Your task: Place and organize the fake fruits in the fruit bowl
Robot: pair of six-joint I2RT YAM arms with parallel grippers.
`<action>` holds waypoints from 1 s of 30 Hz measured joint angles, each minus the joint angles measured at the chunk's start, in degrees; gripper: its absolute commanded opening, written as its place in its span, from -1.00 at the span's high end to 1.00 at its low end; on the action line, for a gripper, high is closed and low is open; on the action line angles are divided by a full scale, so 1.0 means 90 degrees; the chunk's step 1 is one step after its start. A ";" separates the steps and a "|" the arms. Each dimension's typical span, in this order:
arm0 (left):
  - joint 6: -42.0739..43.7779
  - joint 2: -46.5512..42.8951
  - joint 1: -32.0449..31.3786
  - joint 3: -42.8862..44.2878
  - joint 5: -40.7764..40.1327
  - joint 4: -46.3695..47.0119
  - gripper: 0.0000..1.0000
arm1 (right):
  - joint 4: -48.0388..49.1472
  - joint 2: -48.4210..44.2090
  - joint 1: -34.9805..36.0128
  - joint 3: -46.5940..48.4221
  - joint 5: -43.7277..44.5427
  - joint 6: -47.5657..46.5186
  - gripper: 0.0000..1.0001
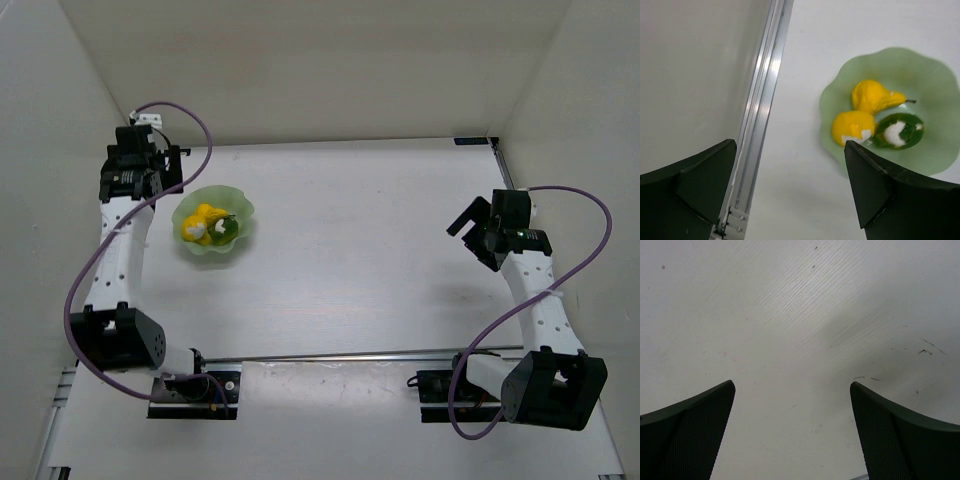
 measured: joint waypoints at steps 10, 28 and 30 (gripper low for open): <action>-0.0262 -0.0933 0.0189 -0.2293 -0.0408 -0.0126 -1.00 | 0.0015 0.0000 0.0000 -0.0114 0.0000 0.0046 -1.00; -0.0857 -0.2059 0.0777 -0.2766 -0.0561 -0.0151 -1.00 | 0.0027 0.0000 0.0000 -0.0202 0.0000 0.0049 -1.00; -0.0886 -0.2059 0.0777 -0.2766 -0.0578 -0.0151 -1.00 | 0.0027 0.0000 0.0000 -0.0202 0.0000 0.0049 -1.00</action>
